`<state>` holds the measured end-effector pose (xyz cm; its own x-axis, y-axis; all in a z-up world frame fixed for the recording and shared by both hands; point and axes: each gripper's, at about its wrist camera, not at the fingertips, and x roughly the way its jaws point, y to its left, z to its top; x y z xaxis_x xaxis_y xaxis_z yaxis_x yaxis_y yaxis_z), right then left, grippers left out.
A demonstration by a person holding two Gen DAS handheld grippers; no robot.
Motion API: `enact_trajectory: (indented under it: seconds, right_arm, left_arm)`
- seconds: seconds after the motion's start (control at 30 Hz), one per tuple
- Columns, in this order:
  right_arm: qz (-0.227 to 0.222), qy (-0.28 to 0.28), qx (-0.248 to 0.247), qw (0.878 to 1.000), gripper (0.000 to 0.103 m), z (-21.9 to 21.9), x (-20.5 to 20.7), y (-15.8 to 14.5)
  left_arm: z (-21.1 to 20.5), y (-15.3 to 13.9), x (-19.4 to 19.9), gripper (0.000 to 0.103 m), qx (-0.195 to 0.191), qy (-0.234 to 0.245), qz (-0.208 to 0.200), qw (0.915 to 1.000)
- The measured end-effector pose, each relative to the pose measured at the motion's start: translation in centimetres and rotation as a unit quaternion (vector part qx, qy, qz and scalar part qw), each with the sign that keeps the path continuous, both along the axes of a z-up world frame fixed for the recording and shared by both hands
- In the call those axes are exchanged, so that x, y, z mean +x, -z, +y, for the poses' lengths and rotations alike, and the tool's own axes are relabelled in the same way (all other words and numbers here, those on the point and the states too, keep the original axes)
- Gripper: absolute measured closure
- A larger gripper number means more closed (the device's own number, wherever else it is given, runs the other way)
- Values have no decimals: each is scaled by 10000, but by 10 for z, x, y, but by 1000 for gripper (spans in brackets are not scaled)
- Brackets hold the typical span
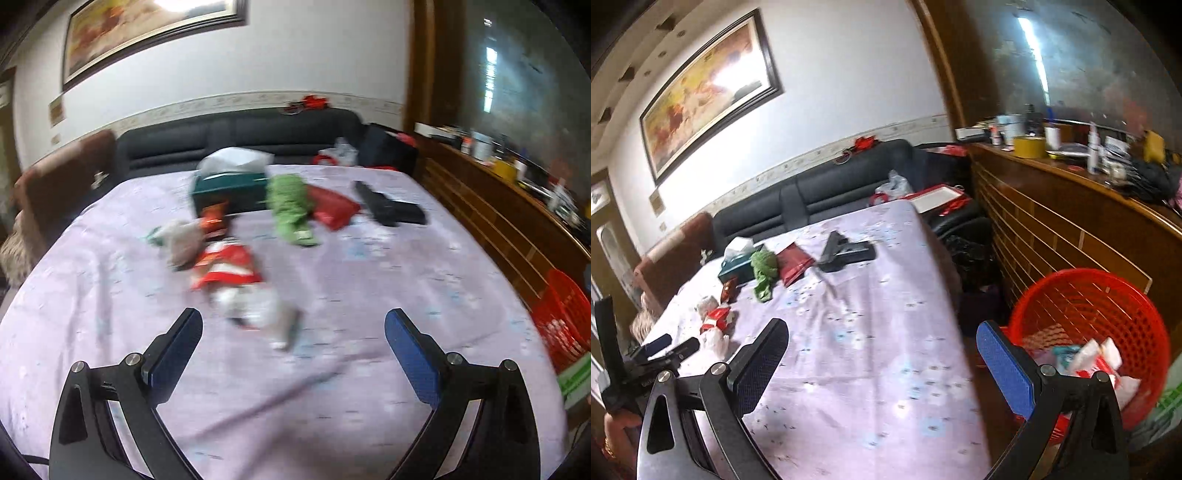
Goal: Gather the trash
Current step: 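Move both open tools back over the bed toward the white cloth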
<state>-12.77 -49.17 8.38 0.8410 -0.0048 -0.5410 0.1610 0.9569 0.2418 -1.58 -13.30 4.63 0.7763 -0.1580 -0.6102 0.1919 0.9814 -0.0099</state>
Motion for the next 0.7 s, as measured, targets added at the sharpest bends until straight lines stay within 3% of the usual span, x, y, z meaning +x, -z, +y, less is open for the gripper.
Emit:
enact_trajectory:
  seconds: [0.23,0.5,0.7]
  right_arm:
    - [420,-857,-483,9943,0,67,39,13]
    - [864,-2151,-385,9720,0,153,84,39]
    - [1053,-2756,-373,9547,0,210,122,57]
  left_arm:
    - [61,1,30,5,3,-477,110,9988]
    - [109,7,79,5,-7,-724,289,9970]
    - [126,13,120,5,-23,-657,405,9970]
